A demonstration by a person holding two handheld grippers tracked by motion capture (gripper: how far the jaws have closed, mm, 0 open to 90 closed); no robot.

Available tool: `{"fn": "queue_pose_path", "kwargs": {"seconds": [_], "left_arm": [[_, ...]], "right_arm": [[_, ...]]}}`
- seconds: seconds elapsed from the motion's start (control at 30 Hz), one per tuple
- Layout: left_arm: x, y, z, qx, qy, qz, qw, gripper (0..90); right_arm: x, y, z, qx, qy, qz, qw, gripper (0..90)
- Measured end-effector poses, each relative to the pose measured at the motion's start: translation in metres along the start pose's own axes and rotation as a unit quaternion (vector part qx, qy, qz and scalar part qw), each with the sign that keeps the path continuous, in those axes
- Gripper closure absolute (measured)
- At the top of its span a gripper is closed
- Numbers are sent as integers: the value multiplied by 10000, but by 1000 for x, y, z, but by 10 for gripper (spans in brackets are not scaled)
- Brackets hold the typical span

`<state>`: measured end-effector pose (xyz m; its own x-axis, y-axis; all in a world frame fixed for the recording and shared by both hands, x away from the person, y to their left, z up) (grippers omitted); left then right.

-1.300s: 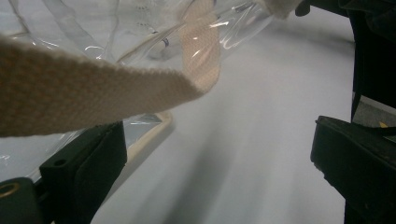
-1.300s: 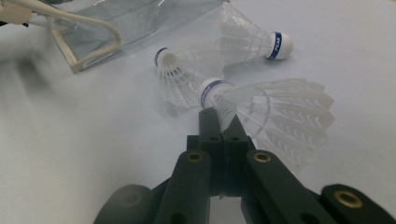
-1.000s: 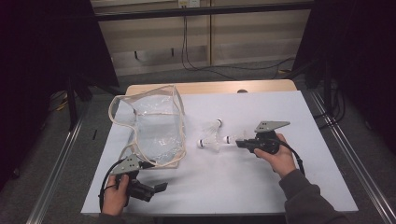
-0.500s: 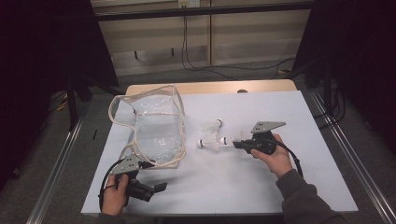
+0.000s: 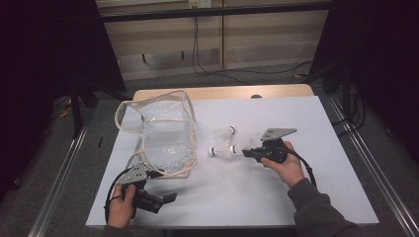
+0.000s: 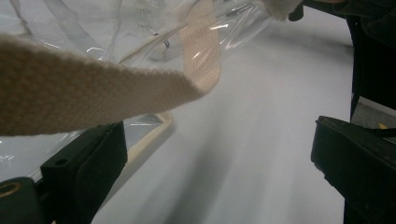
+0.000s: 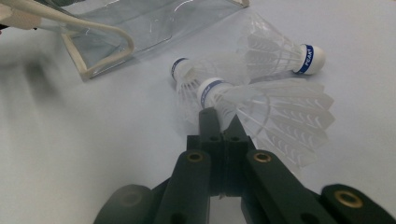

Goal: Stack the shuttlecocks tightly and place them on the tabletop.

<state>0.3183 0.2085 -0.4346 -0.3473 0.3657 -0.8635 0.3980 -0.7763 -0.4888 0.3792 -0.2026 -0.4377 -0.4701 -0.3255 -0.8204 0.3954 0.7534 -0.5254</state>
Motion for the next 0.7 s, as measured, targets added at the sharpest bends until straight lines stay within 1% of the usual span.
{"fn": "queue_pose_path", "kwargs": {"seconds": [0.37,0.47,0.5,0.7], "left_arm": [[0,0,0,5,-11,6,10000,38],[0,0,0,4,-5,8,10000,37],[0,0,0,4,-4,7,10000,37],[0,0,0,5,-3,9,10000,37]], "right_arm": [[0,4,3,20,19,-23,10000,900],[-1,6,3,68,11,-13,10000,900],[-1,6,2,32,41,-5,10000,900],[-2,10,2,16,7,-44,10000,900]]}}
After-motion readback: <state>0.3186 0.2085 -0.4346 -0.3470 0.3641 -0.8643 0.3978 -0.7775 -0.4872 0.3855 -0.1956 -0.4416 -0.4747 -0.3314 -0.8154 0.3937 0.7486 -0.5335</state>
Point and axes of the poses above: each handheld gripper's, and its own axes: y roughly forward along the jaws, x roughly out of its underside, z roughly to its right, the point moved 1 cm from there along y, roughly forward along the jaws, and after that the axes turned 6 degrees about -x, right-handed, at the moved point
